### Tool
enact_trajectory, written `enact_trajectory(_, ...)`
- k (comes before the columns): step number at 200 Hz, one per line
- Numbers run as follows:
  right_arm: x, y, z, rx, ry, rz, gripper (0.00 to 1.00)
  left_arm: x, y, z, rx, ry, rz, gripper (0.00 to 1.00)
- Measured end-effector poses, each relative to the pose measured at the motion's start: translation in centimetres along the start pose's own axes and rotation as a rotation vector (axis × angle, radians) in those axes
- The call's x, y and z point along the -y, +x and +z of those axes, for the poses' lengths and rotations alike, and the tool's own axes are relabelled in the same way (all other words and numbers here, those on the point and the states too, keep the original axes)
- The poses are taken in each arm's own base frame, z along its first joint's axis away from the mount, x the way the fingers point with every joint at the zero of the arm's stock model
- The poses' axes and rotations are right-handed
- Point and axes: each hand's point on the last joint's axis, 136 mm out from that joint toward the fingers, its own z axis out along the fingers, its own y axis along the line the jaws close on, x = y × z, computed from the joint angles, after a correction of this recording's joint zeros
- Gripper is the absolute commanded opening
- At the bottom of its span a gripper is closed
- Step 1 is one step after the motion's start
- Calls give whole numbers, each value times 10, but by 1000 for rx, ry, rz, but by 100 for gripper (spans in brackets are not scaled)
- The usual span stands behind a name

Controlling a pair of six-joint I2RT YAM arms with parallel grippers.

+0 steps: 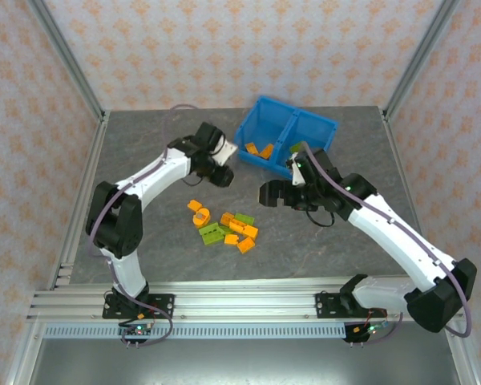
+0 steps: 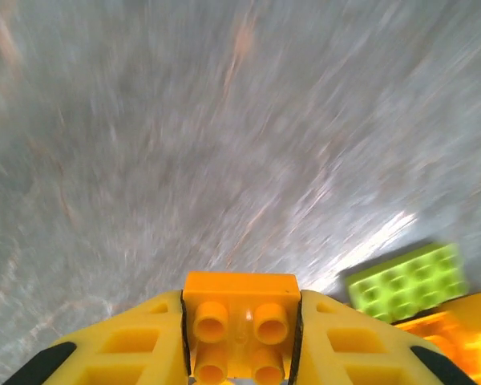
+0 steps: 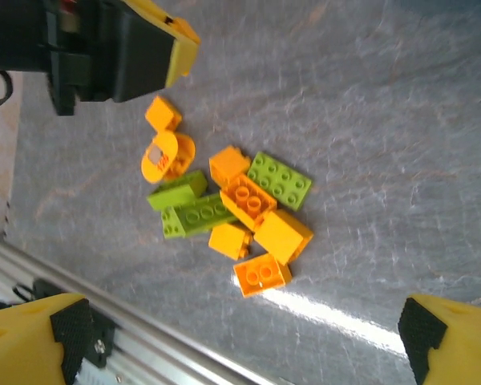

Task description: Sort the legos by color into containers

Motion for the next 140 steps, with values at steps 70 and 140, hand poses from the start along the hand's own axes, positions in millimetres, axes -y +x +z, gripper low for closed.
enact_trajectory(70,-1,-29,-34,211,6,59,100,18,-195,-7,409,-79,-8,27)
enact_trajectory(140,2,-33,-58,296,4,73,99,-22,-192,119,328,-134,-161,50)
